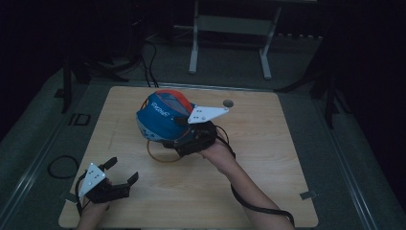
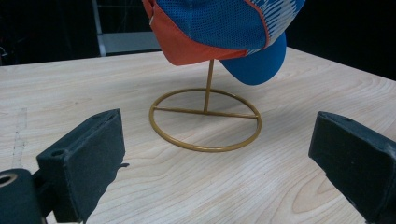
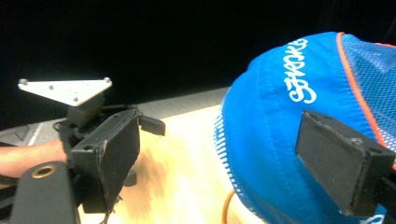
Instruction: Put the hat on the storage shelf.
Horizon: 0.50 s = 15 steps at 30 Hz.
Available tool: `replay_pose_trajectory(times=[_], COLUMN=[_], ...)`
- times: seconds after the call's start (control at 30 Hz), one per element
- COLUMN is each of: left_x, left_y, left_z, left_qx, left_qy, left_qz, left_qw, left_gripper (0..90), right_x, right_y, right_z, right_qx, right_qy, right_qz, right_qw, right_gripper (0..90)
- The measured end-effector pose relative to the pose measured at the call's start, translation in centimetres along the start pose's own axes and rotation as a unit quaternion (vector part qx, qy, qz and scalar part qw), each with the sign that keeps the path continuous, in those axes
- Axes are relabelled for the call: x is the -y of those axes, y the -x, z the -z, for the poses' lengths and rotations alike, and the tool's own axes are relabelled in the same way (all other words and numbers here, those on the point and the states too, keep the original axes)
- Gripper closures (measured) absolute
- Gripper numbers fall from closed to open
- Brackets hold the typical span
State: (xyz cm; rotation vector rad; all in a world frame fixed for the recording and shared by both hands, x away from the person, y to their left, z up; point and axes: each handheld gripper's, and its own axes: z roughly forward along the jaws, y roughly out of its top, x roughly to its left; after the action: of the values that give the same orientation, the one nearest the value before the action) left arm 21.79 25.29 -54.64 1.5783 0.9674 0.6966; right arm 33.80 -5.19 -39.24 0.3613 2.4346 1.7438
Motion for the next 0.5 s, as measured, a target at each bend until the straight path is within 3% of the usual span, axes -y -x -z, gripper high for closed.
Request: replay_pose_trajectory(times=[0.2,0.5], left_x=[0.2,0.4], left_y=[-0.1,0.0], left_z=[-0.1,-0.2], left_qx=[-0.001,0.000], left_qy=[-0.002,-0.005], left_qz=[-0.001,-0.004], left_qw=[1.0000,1.0000], left_gripper=[4.1,4.1], right_x=[1.0,3.6], right_y=[0.0,0.1], right_z=[0.7,1.1], right_qx=[-0.001,-0.007], right_qy=[0.006,-0.018], right_qz=[0.003,0.009], right_qw=[1.0000,0.9998], right_gripper=[14.0,14.1])
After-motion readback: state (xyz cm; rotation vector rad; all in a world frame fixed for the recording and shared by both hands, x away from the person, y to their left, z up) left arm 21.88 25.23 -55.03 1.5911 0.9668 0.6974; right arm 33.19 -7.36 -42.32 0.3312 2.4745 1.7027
